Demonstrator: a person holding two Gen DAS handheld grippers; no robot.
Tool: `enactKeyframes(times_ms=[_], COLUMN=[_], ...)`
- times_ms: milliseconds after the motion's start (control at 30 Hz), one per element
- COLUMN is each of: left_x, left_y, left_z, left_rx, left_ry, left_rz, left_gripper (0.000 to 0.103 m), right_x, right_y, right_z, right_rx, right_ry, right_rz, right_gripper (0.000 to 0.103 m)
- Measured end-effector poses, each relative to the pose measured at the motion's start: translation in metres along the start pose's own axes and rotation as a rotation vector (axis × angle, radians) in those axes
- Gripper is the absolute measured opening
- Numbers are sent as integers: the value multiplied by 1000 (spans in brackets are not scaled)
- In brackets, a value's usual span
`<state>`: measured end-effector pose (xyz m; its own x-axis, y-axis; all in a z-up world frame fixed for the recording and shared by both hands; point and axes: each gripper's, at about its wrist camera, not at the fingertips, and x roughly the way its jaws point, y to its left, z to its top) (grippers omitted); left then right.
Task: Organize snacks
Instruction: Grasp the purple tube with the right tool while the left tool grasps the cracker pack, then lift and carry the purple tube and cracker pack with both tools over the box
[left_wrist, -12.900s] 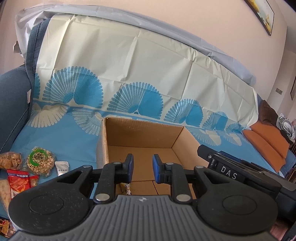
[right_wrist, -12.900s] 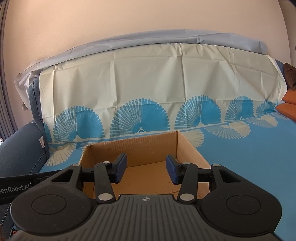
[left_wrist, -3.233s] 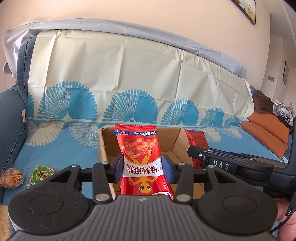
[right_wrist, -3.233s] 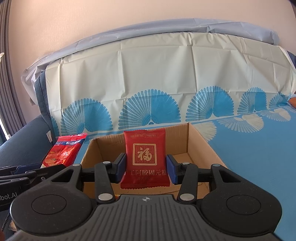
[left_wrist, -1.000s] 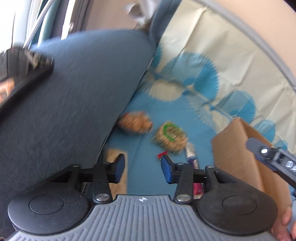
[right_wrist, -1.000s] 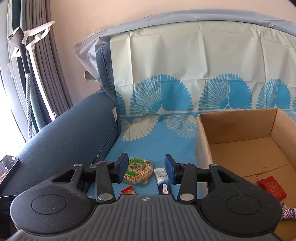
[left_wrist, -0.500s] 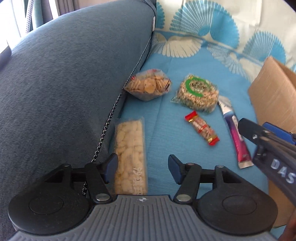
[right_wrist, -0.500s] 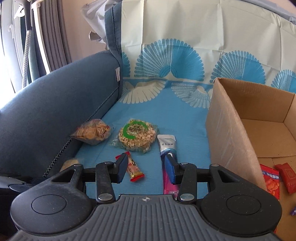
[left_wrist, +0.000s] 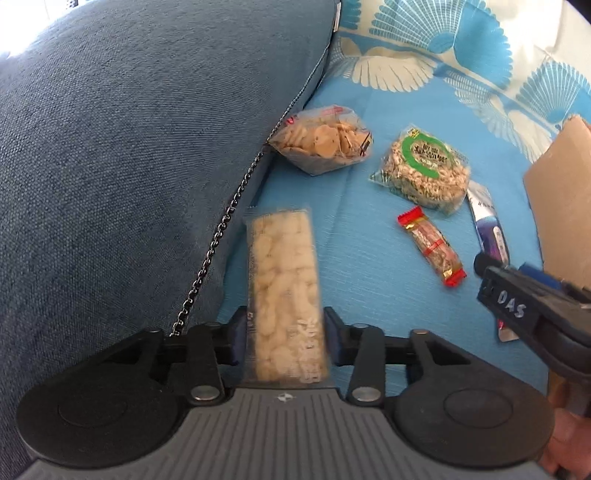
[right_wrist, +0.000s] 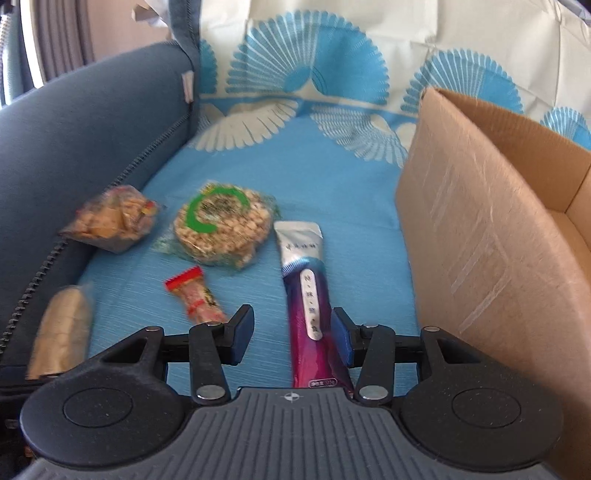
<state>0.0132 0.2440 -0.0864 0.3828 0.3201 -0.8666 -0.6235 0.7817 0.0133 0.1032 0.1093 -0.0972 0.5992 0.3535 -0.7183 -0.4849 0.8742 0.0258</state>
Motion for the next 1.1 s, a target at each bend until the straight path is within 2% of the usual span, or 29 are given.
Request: enactKeyframes(times_ms=[100, 267, 333, 400, 500, 700, 800, 967, 1100], left_x=[0, -3, -5, -5, -8, -16, -19, -17, -16], left_y=[2, 5, 5, 6, 7, 8, 10, 14, 15], left_z=[1, 2, 2, 3, 4, 8, 11, 12, 9], left_rx=[-8, -20, -24, -30, -43, -69, -94, -119, -129], left_ry=[0, -4, -7, -10, -20, -47, -62, -28, -5], left_rz=[-11, -32, -37, -44, -58, -106, -142, -224, -235], left_gripper=[41, 41, 41, 41, 41, 41, 41, 41, 40], right_x=[9, 13, 13, 11, 8, -10, -21, -35, -33], right_y=[-4, -6, -7, -8, -8, -6, -7, -6, -3], right_z=[-2, -2, -3, -2, -2, 1, 1, -6, -16], right_rx=[20, 43, 49, 48, 42, 26, 12, -59, -114], right_ry=[39, 43, 40, 36, 34, -6, -2, 32, 145], right_rz=[-21, -12, -4, 3, 26, 69, 94, 146, 208], right_gripper=[48, 48, 44, 32, 25, 17, 17, 17, 18])
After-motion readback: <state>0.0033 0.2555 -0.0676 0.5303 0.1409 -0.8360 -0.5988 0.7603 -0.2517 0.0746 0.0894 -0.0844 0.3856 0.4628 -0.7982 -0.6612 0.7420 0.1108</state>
